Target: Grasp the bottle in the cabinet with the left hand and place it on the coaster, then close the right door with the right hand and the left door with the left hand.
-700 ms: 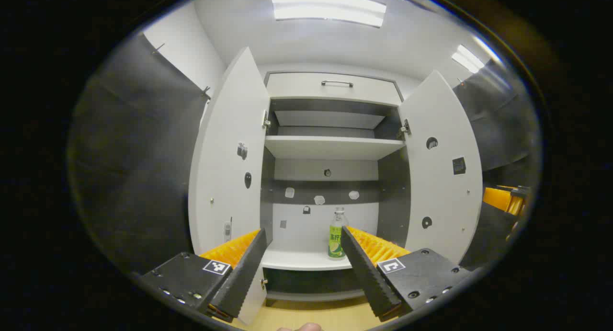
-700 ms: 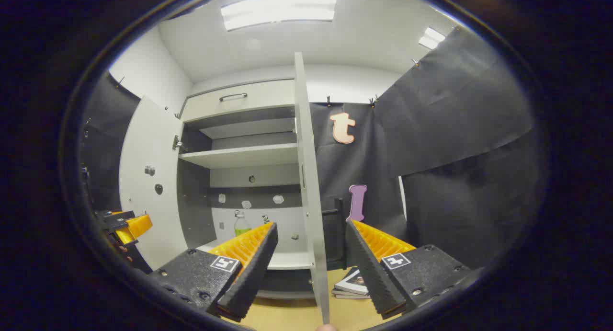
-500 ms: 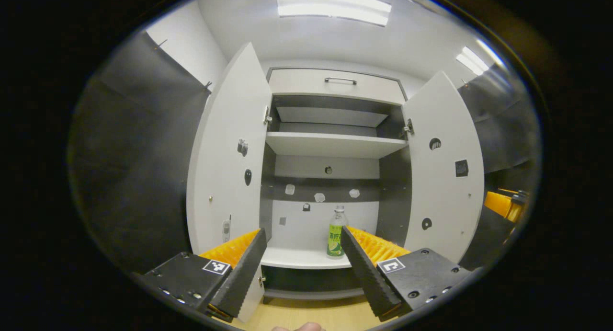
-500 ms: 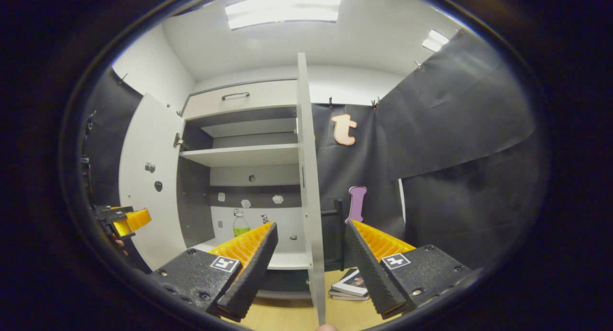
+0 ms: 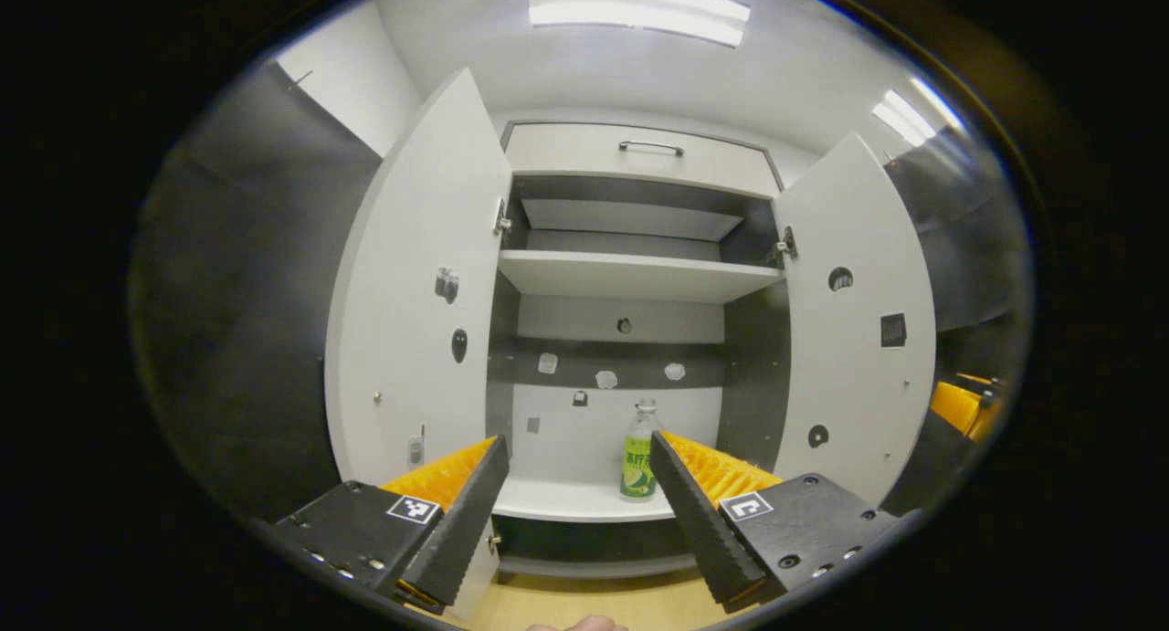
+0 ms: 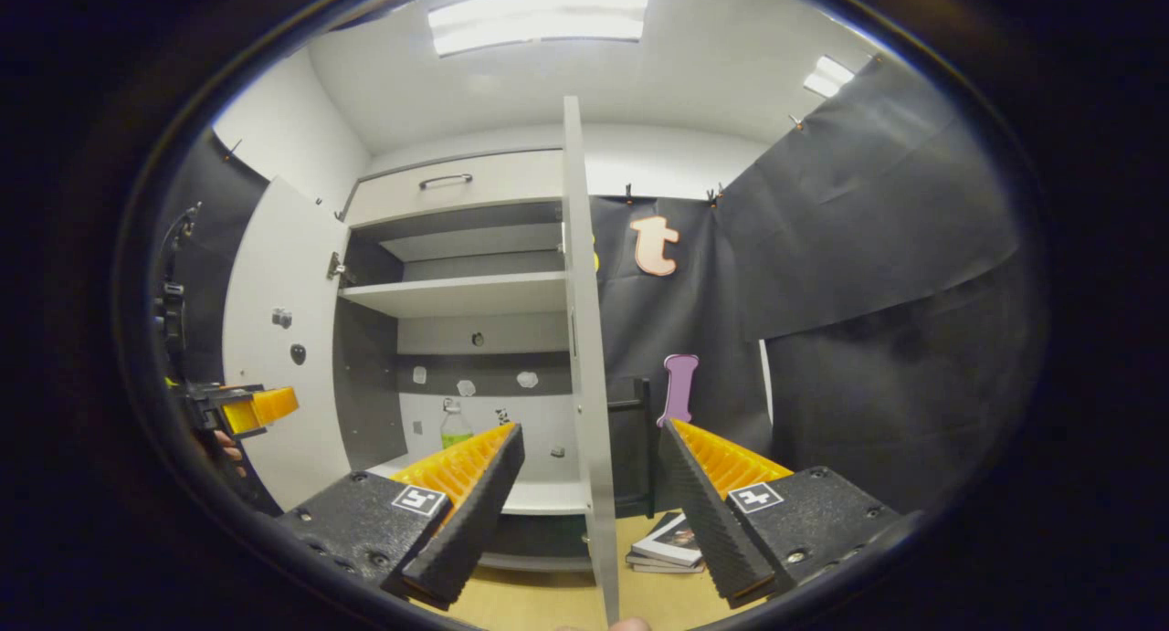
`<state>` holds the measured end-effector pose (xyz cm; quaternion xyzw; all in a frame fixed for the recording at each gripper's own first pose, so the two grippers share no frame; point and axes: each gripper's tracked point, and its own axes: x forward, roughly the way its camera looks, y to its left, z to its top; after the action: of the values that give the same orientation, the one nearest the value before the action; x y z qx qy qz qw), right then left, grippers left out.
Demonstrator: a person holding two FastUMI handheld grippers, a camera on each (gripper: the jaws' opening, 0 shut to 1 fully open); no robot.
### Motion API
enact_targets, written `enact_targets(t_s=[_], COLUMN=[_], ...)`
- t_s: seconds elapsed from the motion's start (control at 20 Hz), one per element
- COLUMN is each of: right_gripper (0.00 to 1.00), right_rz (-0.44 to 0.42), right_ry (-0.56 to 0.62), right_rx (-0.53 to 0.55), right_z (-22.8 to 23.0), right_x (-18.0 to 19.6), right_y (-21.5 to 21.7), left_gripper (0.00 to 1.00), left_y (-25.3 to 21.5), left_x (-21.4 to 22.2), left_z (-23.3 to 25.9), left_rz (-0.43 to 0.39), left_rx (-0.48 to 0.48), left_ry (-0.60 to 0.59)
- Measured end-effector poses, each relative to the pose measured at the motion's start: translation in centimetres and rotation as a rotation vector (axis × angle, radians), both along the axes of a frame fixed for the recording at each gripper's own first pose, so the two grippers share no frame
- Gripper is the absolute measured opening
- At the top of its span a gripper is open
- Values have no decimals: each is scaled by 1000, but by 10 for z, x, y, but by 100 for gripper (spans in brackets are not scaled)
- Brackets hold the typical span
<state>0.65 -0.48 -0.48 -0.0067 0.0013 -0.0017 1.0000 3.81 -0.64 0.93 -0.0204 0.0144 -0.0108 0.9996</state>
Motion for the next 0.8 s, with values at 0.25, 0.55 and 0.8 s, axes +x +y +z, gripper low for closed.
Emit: enact_targets(t_s=[0.25, 0.55, 0.8], right_gripper=[97, 97, 97], right_rz=[-33, -111, -195], right_ry=[-6, -2, -1], right_rx=[-22, -37, -54], right_z=[1, -2, -5], right_x=[1, 0, -7], right_y=[-12, -37, -63], left_gripper=[92, 96, 96], left_y=[-16, -44, -71], left_x=[33, 78, 121], left_z=[-4, -6, -22], left_rz=[-29, -81, -129], left_rx=[-16, -14, 6], left_ry=[5, -31, -32])
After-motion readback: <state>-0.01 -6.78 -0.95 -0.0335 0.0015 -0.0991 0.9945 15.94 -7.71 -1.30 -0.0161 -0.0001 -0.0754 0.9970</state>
